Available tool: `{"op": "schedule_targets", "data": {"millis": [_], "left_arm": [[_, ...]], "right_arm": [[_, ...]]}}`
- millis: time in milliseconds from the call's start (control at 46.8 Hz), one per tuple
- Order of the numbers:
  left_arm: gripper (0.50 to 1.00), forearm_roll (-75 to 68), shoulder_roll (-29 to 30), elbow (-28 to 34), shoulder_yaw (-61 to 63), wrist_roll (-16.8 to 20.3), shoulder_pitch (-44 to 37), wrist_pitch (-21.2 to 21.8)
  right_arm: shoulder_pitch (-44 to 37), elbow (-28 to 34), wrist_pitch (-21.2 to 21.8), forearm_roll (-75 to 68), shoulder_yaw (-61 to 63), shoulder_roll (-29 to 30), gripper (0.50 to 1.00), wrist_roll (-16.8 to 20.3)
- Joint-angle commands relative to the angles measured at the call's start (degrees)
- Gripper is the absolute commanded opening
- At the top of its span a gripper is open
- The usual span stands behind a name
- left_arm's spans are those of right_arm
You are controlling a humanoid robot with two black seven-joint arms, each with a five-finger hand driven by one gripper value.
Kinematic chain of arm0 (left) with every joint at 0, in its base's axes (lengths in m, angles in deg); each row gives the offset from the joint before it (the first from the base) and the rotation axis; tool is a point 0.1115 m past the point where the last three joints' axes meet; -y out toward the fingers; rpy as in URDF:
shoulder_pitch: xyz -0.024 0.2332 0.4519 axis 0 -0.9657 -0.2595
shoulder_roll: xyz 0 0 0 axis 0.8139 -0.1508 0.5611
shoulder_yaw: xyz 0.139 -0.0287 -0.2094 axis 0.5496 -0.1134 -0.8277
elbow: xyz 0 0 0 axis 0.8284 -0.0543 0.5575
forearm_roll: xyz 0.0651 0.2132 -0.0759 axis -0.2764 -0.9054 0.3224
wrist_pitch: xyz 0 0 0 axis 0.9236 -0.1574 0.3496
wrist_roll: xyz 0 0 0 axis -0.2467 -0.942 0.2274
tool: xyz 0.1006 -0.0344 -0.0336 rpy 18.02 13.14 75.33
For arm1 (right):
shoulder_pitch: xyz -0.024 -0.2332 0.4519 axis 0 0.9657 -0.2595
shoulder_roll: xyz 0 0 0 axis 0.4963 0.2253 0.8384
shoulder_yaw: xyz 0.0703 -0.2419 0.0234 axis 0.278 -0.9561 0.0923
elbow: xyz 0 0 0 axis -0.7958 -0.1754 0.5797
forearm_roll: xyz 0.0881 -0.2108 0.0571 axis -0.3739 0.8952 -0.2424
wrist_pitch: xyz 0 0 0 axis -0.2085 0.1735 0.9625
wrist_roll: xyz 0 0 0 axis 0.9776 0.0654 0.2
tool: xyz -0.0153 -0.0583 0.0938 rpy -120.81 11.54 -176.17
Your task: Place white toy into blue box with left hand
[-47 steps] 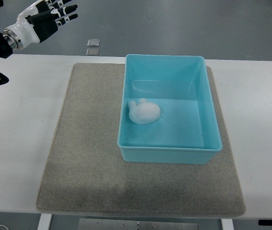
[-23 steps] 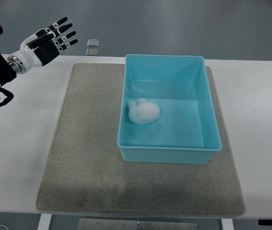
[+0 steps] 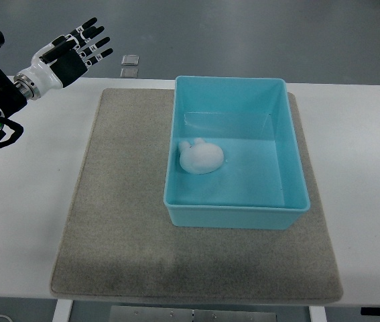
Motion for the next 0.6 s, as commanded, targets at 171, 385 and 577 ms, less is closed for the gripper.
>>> {"op": "schedule_targets", "data": {"millis": [171, 385, 577], "left_arm": [[1.0, -0.3, 0.1, 0.0, -0.7, 0.0, -0.1, 0.0], [1.0, -0.4, 0.1, 0.2, -0.6, 0.4, 0.3, 0.0], [1.0, -0.3, 0.1, 0.0, -0.7, 0.3, 0.4, 0.0]], "right_arm": [[0.0, 0.0, 0.0, 0.0, 0.0, 0.0, 0.936, 0.0], [0.0, 0.0, 0.0, 0.0, 0.0, 0.0, 0.936, 0.0], [0.0, 0.0, 0.0, 0.0, 0.0, 0.0, 0.936, 0.0]]}}
